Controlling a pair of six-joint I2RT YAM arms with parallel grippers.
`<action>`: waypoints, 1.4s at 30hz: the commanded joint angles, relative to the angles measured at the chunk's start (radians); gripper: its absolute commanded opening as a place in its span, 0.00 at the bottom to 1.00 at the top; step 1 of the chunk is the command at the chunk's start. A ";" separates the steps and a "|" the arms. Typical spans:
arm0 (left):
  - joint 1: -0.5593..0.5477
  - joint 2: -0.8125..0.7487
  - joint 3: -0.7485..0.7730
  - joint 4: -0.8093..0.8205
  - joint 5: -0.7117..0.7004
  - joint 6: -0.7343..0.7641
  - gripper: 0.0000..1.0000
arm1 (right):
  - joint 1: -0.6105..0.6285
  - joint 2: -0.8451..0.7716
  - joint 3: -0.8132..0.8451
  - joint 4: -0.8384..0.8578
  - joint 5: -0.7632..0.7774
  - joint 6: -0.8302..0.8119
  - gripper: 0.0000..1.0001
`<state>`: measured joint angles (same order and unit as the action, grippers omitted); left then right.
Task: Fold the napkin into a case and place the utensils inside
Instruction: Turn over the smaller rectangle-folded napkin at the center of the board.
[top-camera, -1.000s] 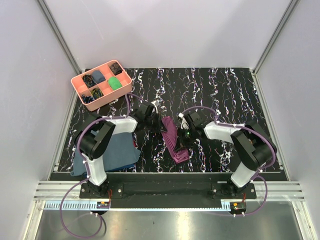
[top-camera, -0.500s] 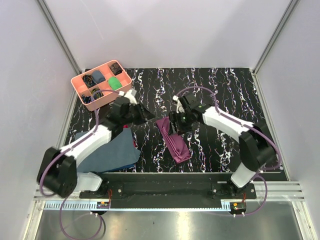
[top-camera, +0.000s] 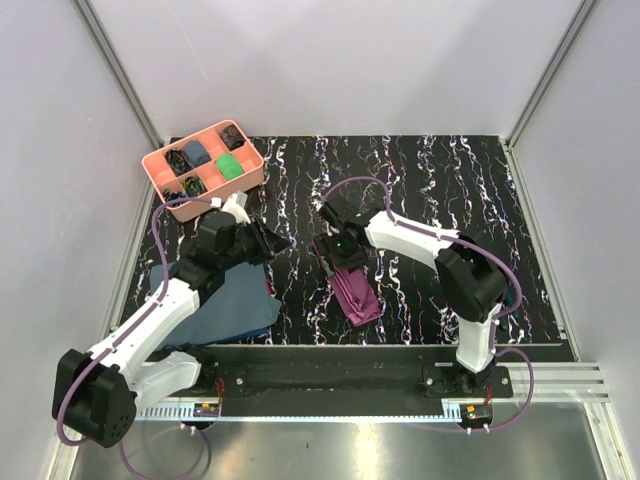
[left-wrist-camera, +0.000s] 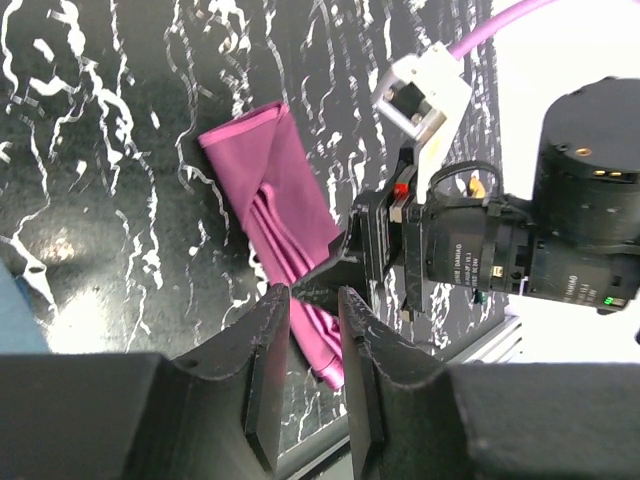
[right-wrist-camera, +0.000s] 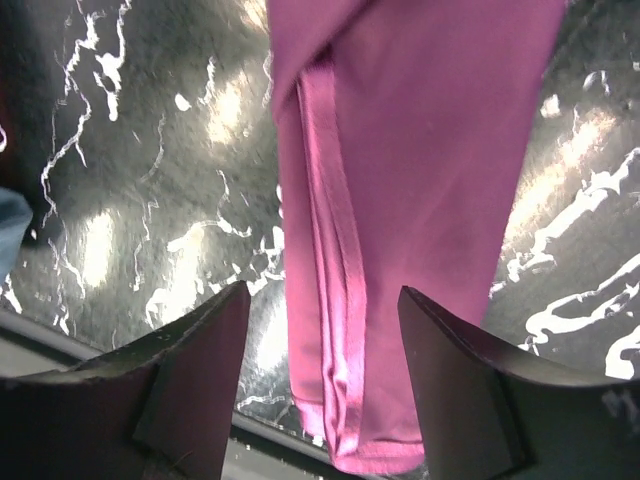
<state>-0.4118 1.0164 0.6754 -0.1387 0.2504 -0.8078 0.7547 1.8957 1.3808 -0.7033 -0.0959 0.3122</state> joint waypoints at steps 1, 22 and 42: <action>0.005 -0.019 -0.016 0.014 0.033 0.015 0.29 | 0.038 0.046 0.067 -0.030 0.087 0.004 0.66; 0.048 -0.116 -0.053 -0.004 0.085 0.024 0.28 | 0.181 0.244 0.155 -0.150 0.331 0.111 0.50; 0.077 -0.085 -0.042 -0.029 0.075 0.039 0.29 | 0.118 0.073 0.241 0.002 -0.126 0.140 0.01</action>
<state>-0.3435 0.9234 0.6125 -0.1886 0.3183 -0.7853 0.9218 2.0956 1.6482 -0.8417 0.0689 0.4198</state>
